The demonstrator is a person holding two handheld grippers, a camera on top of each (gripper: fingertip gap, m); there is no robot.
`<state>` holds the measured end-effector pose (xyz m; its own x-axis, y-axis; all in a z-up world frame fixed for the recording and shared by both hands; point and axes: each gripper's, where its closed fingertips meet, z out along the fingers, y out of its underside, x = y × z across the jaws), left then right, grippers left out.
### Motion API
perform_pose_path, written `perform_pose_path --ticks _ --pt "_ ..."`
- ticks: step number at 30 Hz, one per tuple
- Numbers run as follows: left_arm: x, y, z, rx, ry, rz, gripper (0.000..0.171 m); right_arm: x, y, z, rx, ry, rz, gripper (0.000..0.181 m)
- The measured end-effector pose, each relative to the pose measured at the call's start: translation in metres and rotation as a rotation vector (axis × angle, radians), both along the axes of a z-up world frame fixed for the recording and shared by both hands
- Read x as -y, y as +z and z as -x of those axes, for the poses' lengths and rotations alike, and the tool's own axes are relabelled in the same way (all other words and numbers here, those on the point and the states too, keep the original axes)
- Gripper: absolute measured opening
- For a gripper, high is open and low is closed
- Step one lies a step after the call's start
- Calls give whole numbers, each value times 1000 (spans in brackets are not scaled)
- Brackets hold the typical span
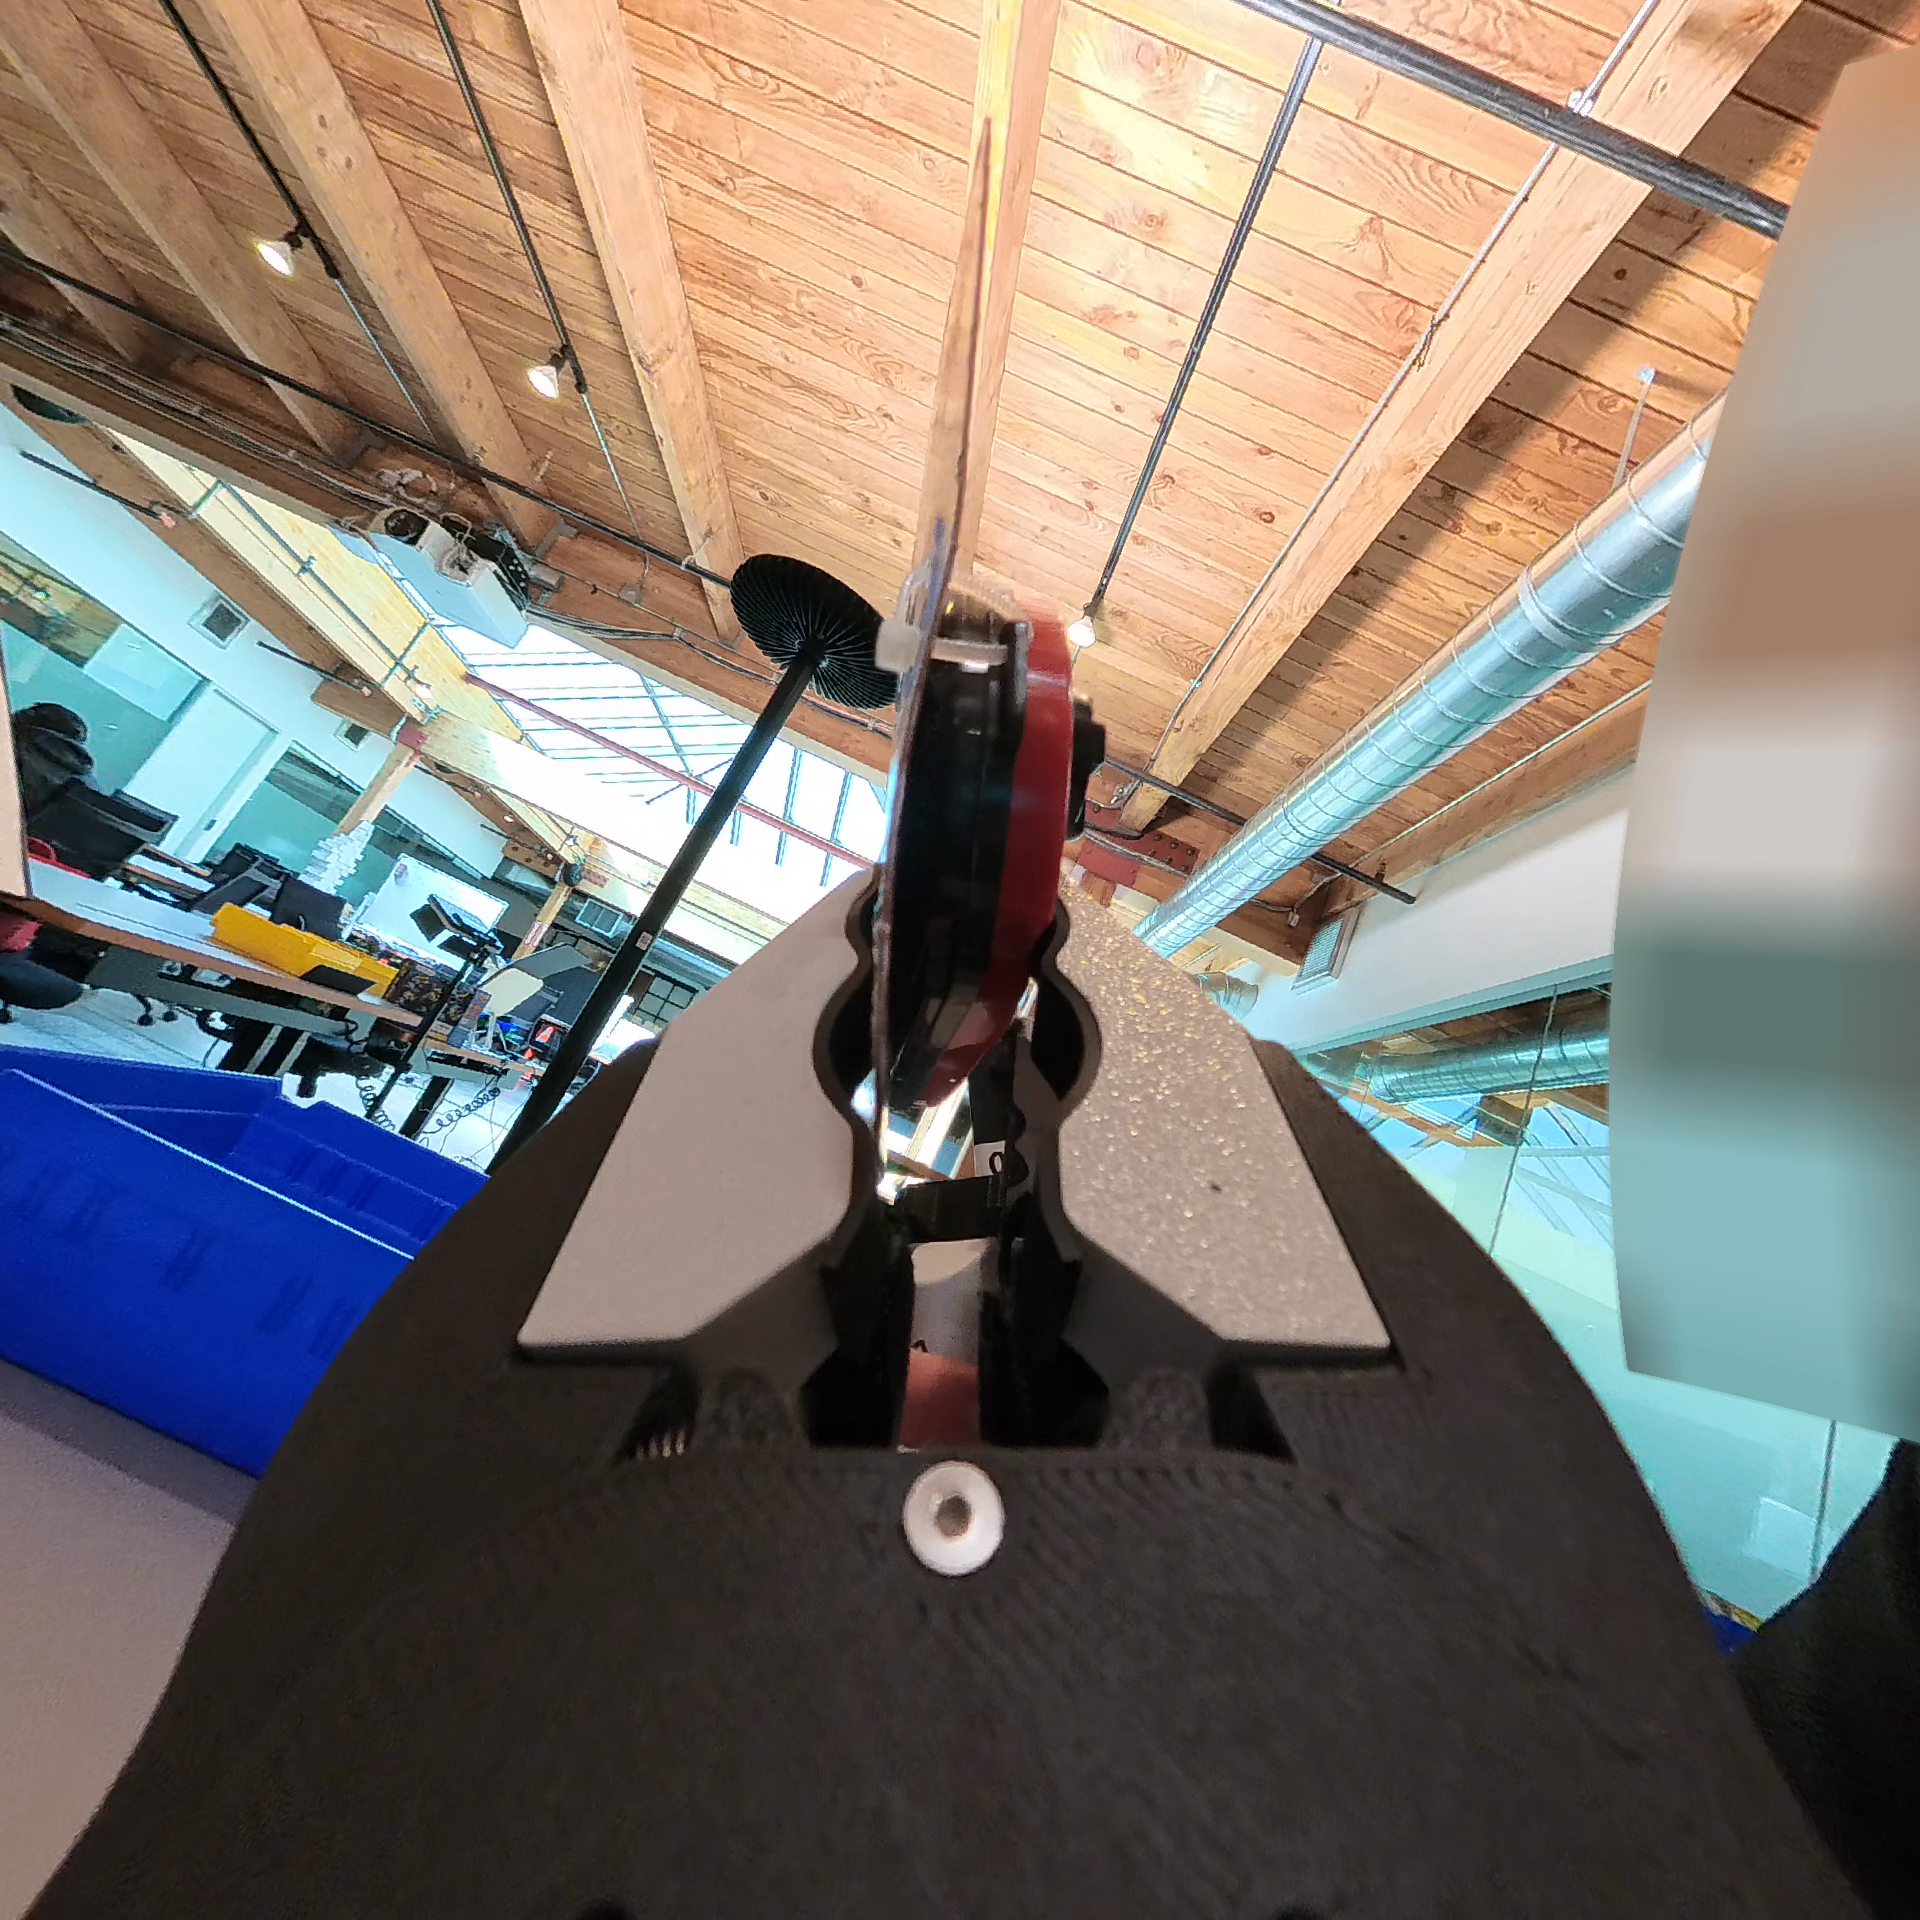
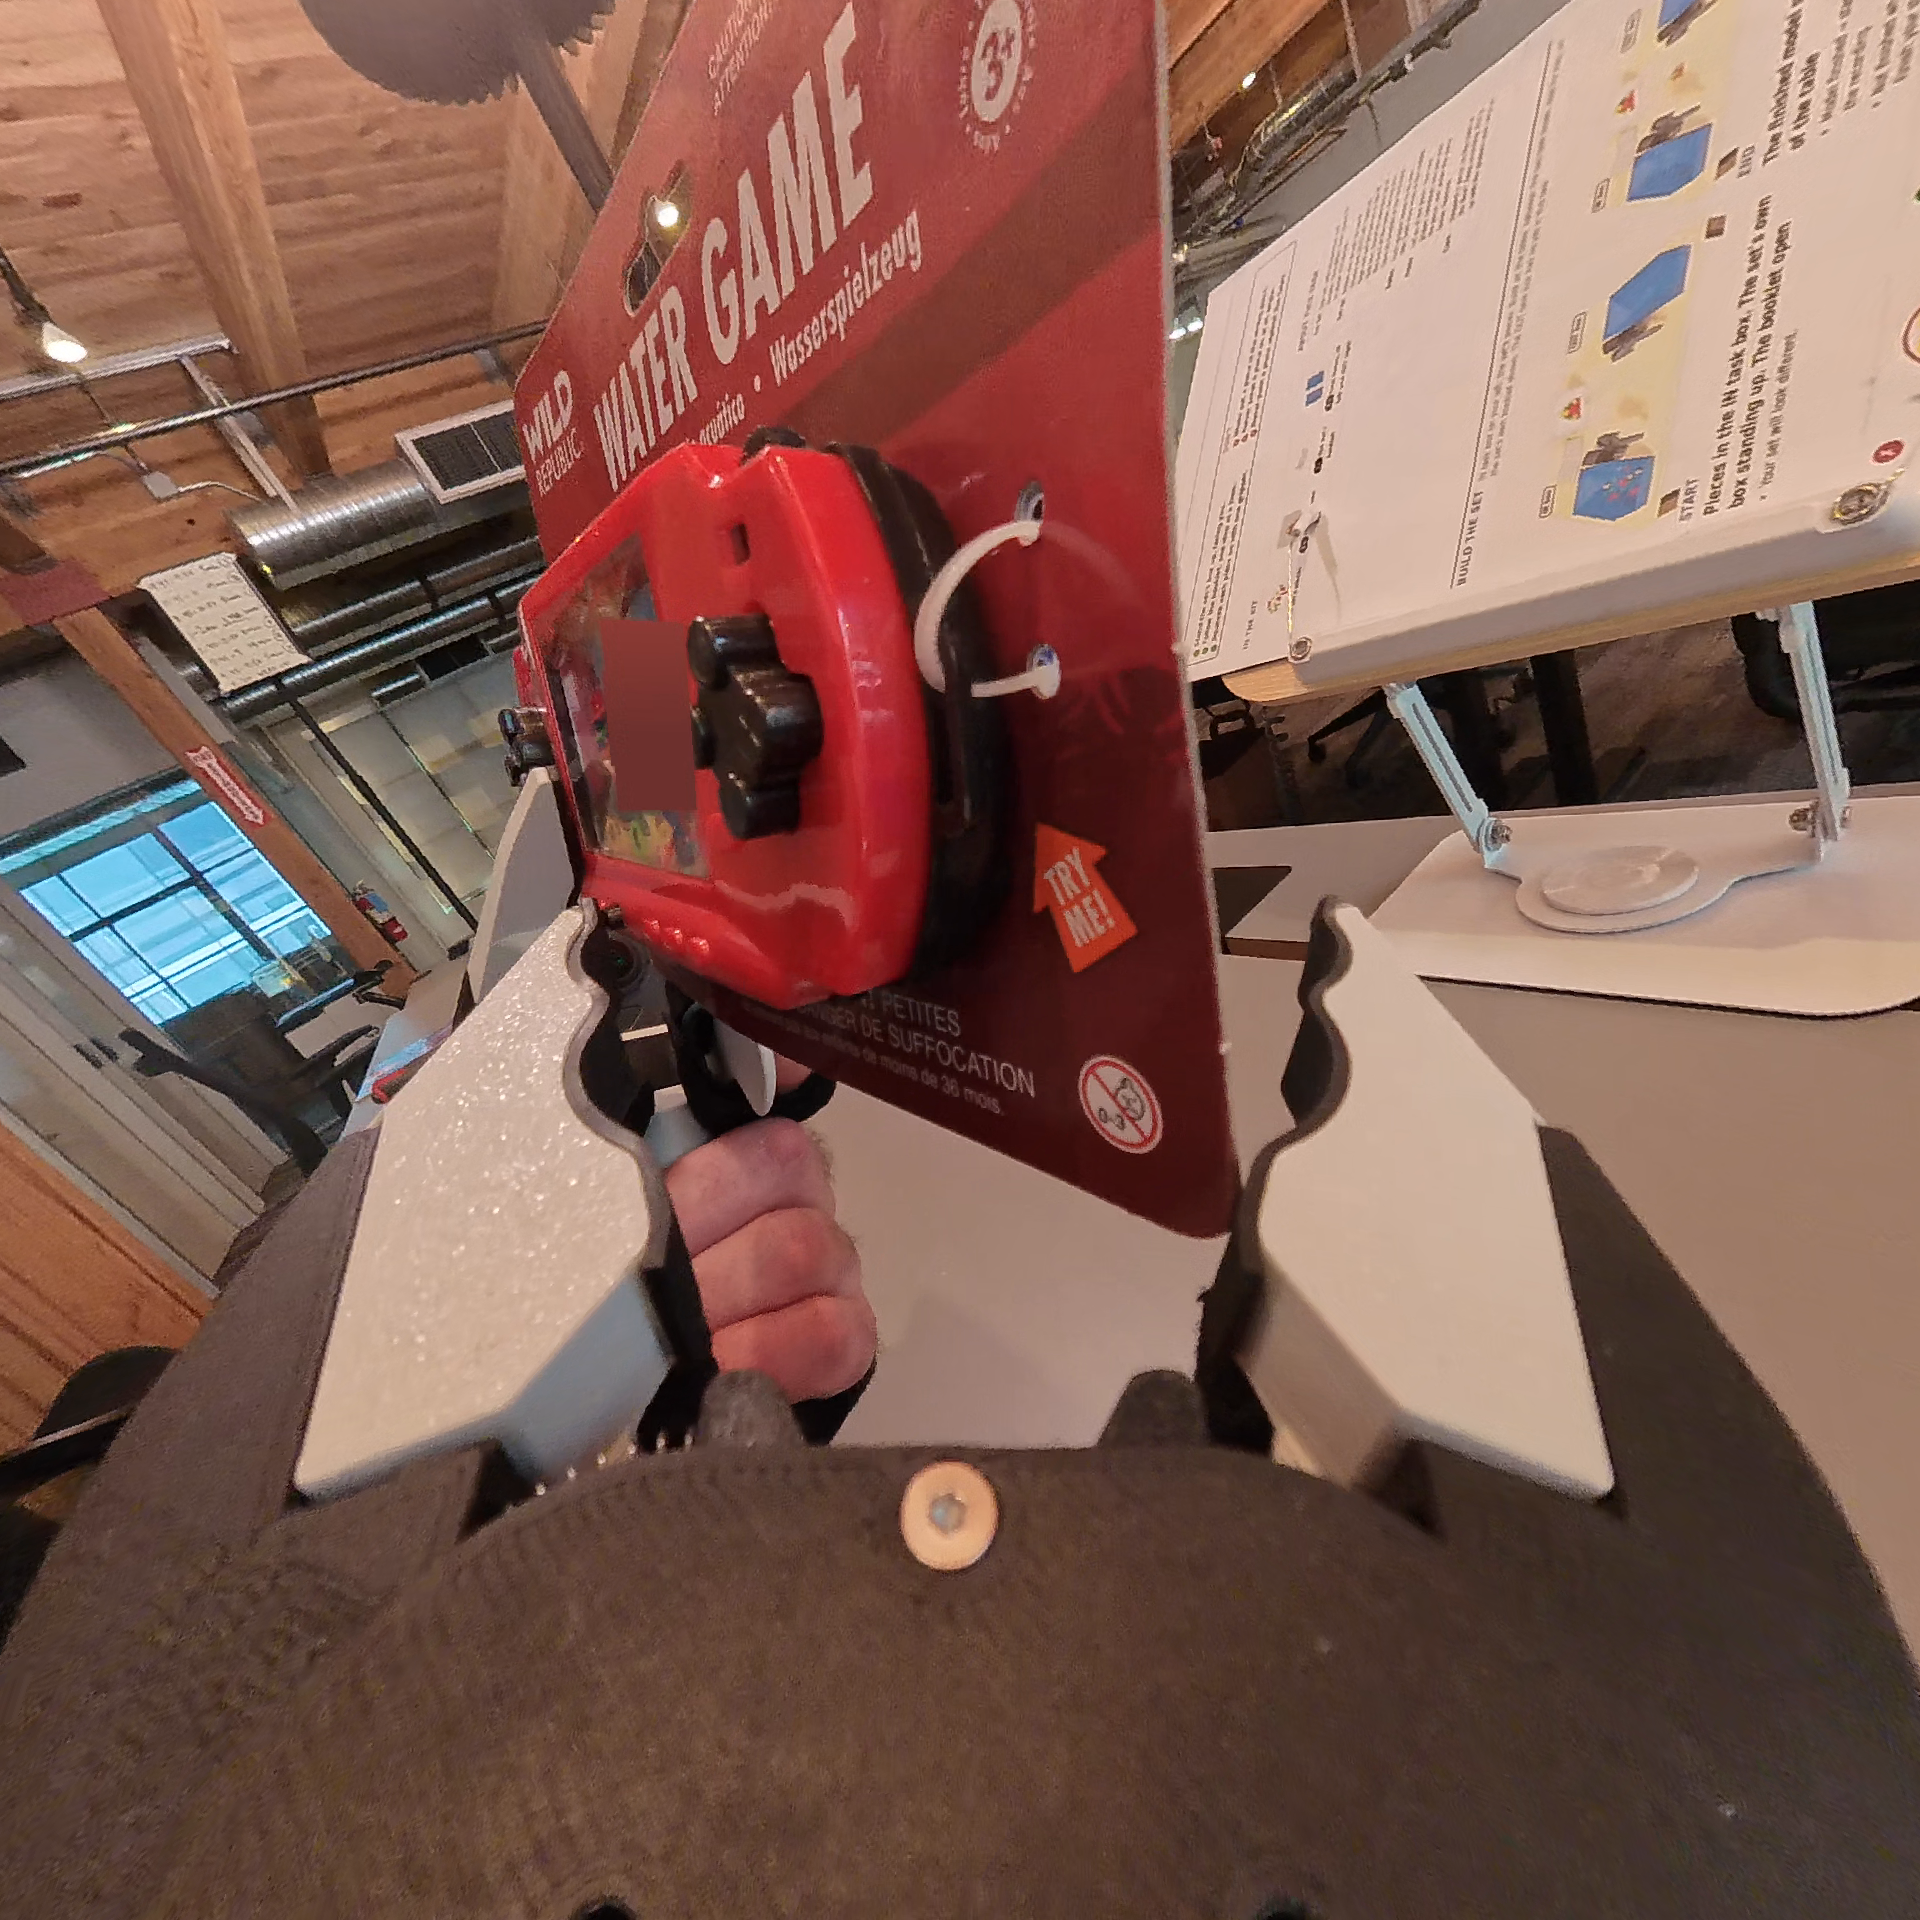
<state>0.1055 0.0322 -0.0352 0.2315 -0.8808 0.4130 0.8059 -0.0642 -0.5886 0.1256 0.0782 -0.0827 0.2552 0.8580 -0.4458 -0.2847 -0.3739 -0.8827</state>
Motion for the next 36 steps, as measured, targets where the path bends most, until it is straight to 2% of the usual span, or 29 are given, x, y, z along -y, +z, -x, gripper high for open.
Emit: perform_pose_path --ticks 15,19,22,26,29,31,36 --pt "-1 0 6 29 -11 16 22 4 2 4 25 22 -12 112" --pt "-3 0 9 30 3 27 22 7 4 7 25 36 -21 98" --pt "-2 1 11 37 6 19 22 7 7 9 25 34 -38 101" --pt "1 6 16 95 -21 21 23 14 17 0 -91 98 -58 82" --pt "-1 6 23 171 -66 33 23 16 28 -17 -252 132 -37 66" --pt "-2 6 29 195 -70 37 22 11 30 -28 -323 145 -17 64" --pt "1 6 18 149 -81 23 23 13 40 -36 -343 153 -58 54"
